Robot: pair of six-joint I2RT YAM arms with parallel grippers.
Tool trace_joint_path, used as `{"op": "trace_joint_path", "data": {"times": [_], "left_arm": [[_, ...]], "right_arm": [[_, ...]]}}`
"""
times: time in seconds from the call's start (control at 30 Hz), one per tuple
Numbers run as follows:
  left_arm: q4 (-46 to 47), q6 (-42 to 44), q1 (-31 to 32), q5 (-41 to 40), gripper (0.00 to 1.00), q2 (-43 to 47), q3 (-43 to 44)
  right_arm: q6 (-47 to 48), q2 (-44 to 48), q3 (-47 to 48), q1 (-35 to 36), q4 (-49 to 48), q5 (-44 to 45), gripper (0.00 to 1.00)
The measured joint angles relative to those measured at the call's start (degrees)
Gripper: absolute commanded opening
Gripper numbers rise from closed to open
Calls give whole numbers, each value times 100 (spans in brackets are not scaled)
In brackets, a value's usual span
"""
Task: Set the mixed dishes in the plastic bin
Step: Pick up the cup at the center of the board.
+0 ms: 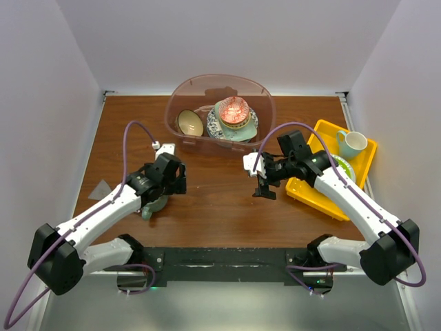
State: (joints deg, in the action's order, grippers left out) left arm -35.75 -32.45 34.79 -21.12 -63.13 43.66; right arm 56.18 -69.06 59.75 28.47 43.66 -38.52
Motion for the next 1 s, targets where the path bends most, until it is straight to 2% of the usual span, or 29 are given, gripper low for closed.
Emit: {"op": "trace_joint_path", "data": {"times": [1.0], "left_arm": [[-225, -4, 264, -273, 82, -422, 94]], "right_arm": [[0, 0, 0, -2, -2, 0, 98]]}}
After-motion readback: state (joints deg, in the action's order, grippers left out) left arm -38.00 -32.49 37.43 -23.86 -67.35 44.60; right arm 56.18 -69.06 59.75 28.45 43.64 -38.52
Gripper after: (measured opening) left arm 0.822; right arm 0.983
